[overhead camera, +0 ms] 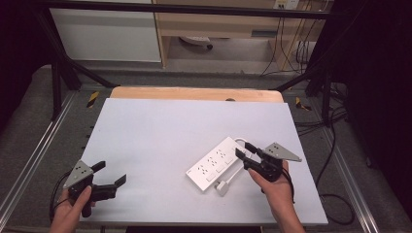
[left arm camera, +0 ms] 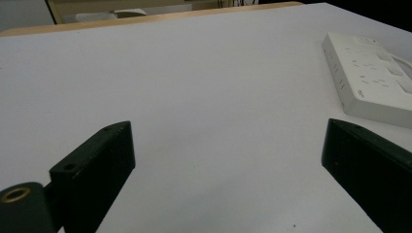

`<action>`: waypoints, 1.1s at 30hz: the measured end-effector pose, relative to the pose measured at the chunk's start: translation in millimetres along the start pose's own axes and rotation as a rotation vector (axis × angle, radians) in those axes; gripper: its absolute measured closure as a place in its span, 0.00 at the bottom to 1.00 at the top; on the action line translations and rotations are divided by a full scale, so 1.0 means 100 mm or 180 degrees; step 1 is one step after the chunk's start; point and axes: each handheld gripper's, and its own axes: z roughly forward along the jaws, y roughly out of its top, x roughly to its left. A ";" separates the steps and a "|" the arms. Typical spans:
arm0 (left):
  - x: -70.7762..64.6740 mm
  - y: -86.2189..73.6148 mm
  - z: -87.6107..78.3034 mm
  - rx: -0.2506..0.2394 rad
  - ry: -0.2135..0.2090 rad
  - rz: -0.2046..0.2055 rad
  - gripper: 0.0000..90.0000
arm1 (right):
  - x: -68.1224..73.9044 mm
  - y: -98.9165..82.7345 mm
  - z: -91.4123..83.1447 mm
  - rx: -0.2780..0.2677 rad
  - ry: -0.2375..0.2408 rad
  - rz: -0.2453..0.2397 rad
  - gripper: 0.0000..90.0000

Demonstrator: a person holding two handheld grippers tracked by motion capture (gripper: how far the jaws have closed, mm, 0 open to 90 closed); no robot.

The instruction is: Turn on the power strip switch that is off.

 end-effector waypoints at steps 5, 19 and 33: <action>0.01 0.00 0.00 -0.0005 0.0012 -0.0014 0.06 | -0.08 0.03 -0.06 -0.0007 -0.0122 0.0058 0.44; 0.02 -0.01 0.00 -0.0002 0.0017 -0.0021 0.06 | -0.26 0.08 -0.22 0.0035 -0.0399 0.0147 0.13; 0.02 0.00 -0.01 -0.0026 0.0007 -0.0016 0.06 | -0.34 0.11 -0.37 0.0024 -0.0499 0.0123 0.02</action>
